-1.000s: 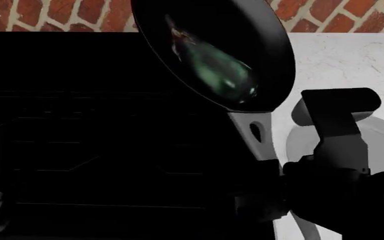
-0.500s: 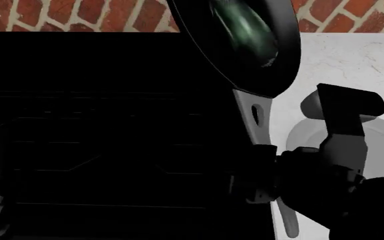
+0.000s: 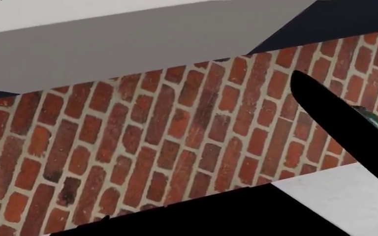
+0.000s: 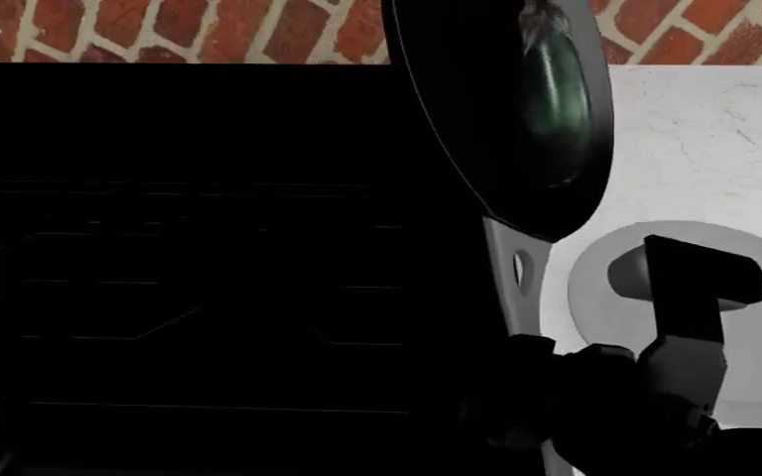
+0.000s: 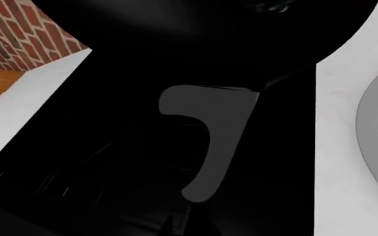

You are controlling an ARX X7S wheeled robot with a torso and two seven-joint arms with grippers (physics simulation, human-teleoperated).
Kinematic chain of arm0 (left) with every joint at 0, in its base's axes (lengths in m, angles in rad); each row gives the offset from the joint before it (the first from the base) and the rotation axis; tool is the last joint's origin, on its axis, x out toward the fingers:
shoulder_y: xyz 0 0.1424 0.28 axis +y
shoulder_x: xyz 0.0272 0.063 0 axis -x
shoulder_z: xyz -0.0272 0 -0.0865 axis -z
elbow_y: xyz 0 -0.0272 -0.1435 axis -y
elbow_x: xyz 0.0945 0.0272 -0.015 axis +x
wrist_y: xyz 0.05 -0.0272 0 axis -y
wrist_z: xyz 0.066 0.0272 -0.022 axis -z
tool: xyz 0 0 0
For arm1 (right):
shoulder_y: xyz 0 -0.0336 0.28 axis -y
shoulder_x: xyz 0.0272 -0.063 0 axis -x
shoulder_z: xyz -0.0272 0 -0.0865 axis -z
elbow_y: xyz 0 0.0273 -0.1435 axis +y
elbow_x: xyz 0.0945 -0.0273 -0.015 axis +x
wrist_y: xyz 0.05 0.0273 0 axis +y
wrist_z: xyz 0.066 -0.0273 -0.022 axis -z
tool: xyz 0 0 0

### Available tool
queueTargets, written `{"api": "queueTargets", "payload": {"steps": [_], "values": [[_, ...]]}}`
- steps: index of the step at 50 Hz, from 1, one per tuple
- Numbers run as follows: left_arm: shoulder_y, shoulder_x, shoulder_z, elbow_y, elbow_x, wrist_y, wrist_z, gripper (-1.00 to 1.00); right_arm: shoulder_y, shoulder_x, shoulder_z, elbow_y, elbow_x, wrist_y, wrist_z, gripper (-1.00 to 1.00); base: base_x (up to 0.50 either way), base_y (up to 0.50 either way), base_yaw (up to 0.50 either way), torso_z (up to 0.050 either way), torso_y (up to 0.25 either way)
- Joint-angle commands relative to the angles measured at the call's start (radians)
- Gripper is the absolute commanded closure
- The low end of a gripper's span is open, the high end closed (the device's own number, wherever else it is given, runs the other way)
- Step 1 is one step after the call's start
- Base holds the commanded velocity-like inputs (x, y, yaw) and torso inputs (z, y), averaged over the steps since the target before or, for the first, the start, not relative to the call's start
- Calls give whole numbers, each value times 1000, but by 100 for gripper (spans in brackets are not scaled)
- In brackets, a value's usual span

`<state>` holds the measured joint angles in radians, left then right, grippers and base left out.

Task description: Pick up the pan and dump the vegetables in it onto the plate. Then return the pan to the stove.

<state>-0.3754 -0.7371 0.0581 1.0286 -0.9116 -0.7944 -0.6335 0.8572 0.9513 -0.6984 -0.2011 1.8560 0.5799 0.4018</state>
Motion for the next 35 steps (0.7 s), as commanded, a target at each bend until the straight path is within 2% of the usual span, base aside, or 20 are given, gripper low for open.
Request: {"api": "queueTargets", "payload": {"steps": [1,7,13,16,17,18,19,21,25,26,28,32,34,35], "values": [[53,20,-9,-37,51,25,33,-100,55,-31,133,11,-21,-66,-117,100,0,0,0,0,0],[96,20,2,-63,92,61,58,-100,37,-18,168,-9,-24,-107,-140,100,0,0,0,0,3],[82,-7,-26,14,5,49,2,-100,-6,-15,163,3,-29,-122,-150,100,0,0,0,0,2],[17,-196,187,18,-40,256,-157,-100,-25,-25,158,16,-35,-131,-160,100,0,0,0,0,4],[-76,-325,337,18,-29,406,-238,-100,-36,-34,149,33,-43,-133,-164,100,0,0,0,0,0],[-226,-435,487,19,5,556,-319,-100,-43,-39,144,38,-47,-133,-172,100,0,0,0,0,0],[-376,-481,637,19,20,653,-379,-100,-45,-41,144,39,-47,-135,-173,100,0,0,0,0,10],[-676,-508,937,19,56,756,-473,-100,-58,-46,135,37,-61,-139,-168,100,0,0,0,0,0],[-1276,-427,1537,18,66,905,-665,-100,-38,-48,50,-84,-201,-67,-48,100,0,0,0,0,3],[-1334,-417,1687,18,57,912,-674,-100,-10,-46,9,-128,-255,-10,7,100,0,0,0,0,0],[-1328,-402,1987,1,49,927,-671,-100,11,-41,-1,-208,-272,15,73,100,0,0,0,0,5],[-1306,-385,2002,-28,46,955,-652,-100,137,-32,-41,-357,-273,157,255,100,0,1,2,0,3],[-1287,-375,2005,-43,56,969,-649,-100,231,-46,-94,-409,-263,286,384,100,0,0,0,0,5],[-1278,-372,2008,-48,63,974,-648,-100,233,-47,-73,-429,-228,261,388,100,0,0,0,0,0]]}}
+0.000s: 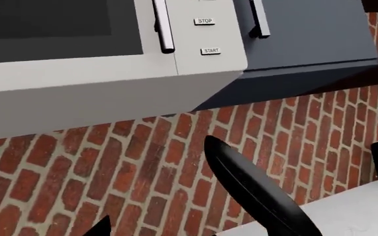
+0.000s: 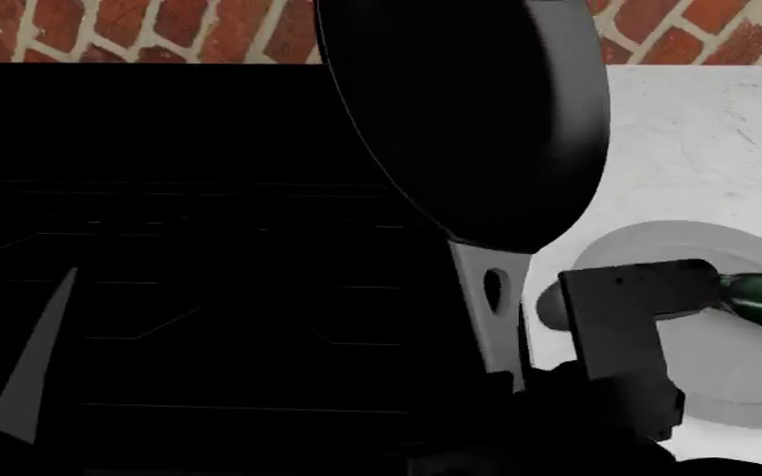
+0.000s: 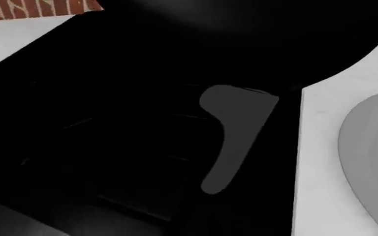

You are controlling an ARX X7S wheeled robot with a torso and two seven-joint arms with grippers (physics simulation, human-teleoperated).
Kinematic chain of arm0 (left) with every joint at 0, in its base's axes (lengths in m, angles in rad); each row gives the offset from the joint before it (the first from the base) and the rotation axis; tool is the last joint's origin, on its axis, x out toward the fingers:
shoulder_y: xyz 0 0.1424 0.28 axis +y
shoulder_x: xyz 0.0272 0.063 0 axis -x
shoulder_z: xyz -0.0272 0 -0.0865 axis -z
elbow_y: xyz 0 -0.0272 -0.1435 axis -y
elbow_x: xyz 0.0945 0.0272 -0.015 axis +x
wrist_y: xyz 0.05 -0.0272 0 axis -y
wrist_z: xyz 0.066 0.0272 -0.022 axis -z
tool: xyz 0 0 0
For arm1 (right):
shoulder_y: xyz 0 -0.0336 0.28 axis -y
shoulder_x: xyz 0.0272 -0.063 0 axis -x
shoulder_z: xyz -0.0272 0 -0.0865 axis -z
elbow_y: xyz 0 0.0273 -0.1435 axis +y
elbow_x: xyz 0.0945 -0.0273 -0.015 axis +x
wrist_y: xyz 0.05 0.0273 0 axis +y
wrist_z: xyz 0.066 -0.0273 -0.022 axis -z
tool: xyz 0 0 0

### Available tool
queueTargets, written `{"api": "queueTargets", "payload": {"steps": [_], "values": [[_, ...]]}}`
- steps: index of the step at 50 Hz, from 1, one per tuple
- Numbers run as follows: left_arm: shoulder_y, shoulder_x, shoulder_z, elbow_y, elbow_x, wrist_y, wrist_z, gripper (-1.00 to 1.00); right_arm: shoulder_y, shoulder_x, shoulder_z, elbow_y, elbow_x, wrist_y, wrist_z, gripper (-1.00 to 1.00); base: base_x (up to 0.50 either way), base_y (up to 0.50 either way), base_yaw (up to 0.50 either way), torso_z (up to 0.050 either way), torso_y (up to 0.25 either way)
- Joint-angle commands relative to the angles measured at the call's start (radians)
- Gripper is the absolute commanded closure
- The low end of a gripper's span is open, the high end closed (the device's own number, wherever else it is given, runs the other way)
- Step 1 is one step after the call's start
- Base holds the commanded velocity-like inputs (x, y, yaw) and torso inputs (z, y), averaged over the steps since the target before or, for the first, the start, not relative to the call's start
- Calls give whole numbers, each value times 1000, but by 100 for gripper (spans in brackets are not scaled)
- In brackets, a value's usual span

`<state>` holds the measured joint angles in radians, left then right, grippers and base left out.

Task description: Pick up the pan and dump the vegetables in it onto the plate. Then return the pan to the stove.

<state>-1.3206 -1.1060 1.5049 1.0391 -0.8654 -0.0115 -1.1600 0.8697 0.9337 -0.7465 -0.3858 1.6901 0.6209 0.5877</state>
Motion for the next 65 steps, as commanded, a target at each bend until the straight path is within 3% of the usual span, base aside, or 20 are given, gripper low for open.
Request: {"api": "queueTargets", "payload": {"steps": [1,4,16,27,40,49,65], "values": [[-328,-6,562,-60,20,196,-119,-100,261,-34,-55,-250,-56,283,254,100,0,0,0,0,0],[-314,-23,567,-68,31,218,-107,-100,330,-43,-89,-261,-14,366,349,100,0,0,1,0,4],[-270,-71,580,-78,81,265,-94,-100,532,-75,-174,-153,113,566,470,100,0,0,0,0,2],[-260,-92,580,-68,100,277,-93,-100,754,-106,-345,-7,373,737,656,100,0,1,0,0,3],[-245,-101,580,-78,113,290,-94,-100,749,-182,-399,132,306,811,553,100,0,0,0,0,2],[-253,-102,573,-79,101,287,-89,-100,730,-258,-399,221,188,837,402,100,0,0,0,0,2],[-243,-115,571,-83,111,299,-82,-100,678,-314,-417,281,-9,794,209,100,0,0,0,0,3]]}}
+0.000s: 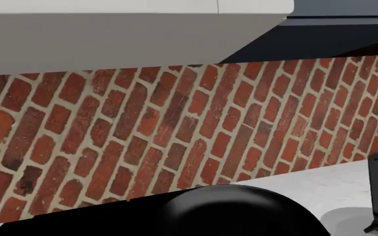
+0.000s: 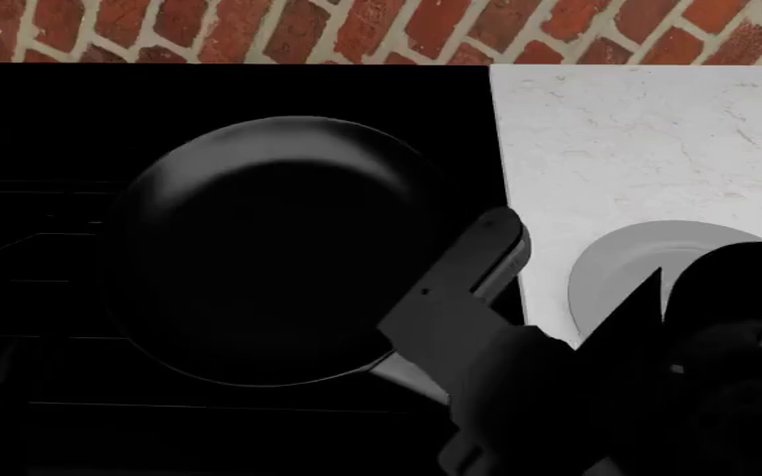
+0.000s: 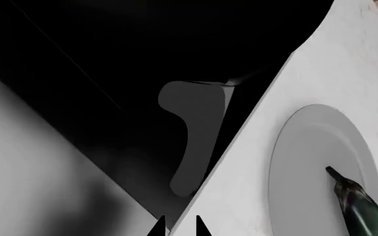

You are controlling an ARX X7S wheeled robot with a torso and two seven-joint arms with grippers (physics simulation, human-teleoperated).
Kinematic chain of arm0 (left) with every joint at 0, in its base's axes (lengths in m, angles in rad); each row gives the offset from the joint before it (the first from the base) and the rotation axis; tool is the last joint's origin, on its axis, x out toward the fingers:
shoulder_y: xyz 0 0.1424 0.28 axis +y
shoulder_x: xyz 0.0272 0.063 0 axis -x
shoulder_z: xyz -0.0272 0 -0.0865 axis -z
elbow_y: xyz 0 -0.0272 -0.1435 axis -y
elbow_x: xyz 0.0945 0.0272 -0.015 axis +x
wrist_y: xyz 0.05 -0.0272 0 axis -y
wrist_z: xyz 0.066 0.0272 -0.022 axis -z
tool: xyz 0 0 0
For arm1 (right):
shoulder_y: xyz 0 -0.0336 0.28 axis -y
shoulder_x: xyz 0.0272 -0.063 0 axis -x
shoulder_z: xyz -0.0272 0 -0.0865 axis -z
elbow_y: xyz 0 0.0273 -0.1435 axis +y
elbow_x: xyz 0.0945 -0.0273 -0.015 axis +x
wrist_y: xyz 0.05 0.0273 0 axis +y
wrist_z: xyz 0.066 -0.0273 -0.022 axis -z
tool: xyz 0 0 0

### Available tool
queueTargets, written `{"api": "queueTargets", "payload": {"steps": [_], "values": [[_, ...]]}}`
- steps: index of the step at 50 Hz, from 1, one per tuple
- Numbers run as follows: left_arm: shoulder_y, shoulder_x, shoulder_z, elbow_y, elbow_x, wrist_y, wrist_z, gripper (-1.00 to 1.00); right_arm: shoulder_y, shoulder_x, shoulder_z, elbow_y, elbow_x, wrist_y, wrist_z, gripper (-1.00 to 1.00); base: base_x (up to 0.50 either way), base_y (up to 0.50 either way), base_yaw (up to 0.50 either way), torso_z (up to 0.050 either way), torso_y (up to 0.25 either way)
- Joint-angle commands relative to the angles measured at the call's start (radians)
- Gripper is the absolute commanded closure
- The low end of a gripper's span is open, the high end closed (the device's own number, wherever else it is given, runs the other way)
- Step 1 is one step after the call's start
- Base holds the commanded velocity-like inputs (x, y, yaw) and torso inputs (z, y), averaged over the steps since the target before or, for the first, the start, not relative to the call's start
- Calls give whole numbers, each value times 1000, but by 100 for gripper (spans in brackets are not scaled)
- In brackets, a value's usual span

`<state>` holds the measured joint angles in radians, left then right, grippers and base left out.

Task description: Pick up the pan and dump the vegetables in it onto the plate. Then return the pan to the stove.

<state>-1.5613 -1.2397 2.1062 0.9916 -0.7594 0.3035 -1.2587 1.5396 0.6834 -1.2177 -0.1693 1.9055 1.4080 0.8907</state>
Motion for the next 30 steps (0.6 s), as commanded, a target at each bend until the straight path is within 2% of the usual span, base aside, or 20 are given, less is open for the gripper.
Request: {"api": "queueTargets", "payload": {"steps": [1,30], "values": [[0,20,-29,-37,8,-16,16,-100,0,-65,54,72,-246,-5,-117,100,0,0,0,0,0],[12,4,-33,-34,10,-15,17,-100,-82,-126,-52,246,-480,-123,-394,100,0,0,0,0,2]]}}
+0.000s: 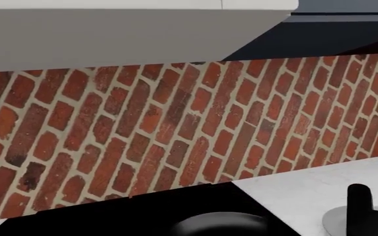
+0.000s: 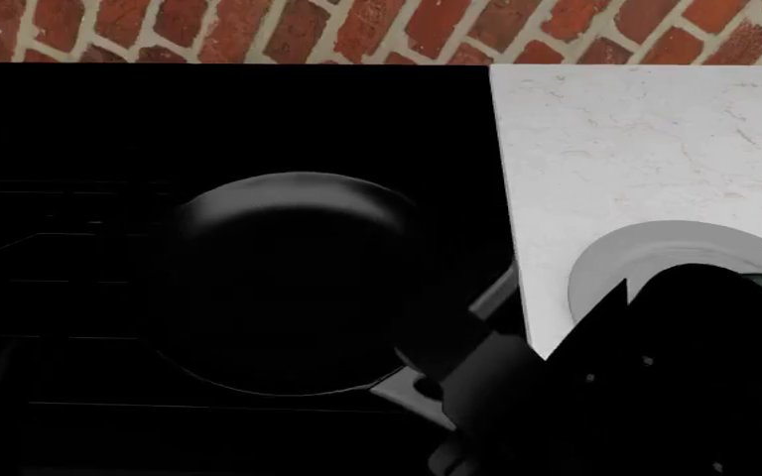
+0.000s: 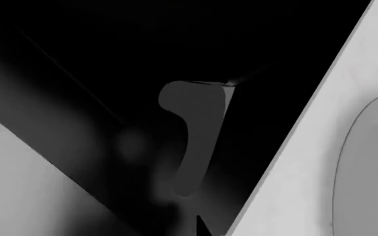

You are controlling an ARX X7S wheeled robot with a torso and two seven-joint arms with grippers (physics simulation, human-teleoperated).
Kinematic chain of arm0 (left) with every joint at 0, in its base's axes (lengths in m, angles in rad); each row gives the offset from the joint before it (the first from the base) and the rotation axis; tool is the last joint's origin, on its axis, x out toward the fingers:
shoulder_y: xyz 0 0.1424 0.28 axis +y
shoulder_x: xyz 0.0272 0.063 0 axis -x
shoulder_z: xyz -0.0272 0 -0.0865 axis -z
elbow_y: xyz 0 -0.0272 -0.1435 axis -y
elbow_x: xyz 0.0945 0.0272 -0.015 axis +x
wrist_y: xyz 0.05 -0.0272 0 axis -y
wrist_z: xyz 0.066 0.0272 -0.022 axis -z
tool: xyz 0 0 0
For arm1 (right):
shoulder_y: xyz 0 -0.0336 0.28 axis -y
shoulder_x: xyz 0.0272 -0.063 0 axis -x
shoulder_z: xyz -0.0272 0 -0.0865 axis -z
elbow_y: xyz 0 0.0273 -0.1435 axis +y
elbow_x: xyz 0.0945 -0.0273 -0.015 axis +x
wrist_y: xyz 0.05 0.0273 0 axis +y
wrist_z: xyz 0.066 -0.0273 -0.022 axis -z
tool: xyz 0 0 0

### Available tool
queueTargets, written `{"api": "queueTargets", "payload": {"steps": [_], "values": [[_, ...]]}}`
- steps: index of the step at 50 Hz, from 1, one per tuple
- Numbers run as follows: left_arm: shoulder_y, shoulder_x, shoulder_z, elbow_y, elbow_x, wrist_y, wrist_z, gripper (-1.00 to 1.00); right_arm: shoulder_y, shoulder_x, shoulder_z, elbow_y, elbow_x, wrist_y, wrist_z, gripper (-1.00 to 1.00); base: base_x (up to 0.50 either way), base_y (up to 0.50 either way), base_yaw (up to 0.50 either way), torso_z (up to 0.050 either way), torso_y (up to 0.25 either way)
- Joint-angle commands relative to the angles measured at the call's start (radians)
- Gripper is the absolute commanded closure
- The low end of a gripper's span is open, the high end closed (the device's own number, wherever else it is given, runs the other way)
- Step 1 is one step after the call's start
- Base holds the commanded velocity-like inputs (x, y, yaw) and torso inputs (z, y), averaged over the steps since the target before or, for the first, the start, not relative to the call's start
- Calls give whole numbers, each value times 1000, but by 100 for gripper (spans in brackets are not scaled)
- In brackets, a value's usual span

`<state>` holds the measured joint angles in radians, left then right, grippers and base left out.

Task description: Pick up the pan and dump the vegetables in it onto the plate. Then return the pan to the stove.

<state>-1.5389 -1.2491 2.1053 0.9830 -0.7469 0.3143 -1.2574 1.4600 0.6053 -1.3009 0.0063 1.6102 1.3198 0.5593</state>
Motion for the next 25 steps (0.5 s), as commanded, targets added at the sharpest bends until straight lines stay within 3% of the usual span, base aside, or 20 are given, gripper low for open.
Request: {"api": "queueTargets", "payload": {"steps": [1,21,22,25], "values": [[-10,13,-33,-24,-2,-27,16,-100,-3,-49,32,74,-187,-40,-68,100,0,0,0,0,0],[14,17,-35,-47,10,-6,16,-100,-17,-74,24,61,-200,-77,-97,100,1,0,0,0,0],[16,16,-34,-48,12,-5,16,-100,-17,-69,37,51,-186,-81,-82,-100,11,3,3,0,0],[21,12,-33,-50,15,1,18,-100,-14,-46,67,19,-161,-95,-56,-100,0,1,2,0,0]]}}
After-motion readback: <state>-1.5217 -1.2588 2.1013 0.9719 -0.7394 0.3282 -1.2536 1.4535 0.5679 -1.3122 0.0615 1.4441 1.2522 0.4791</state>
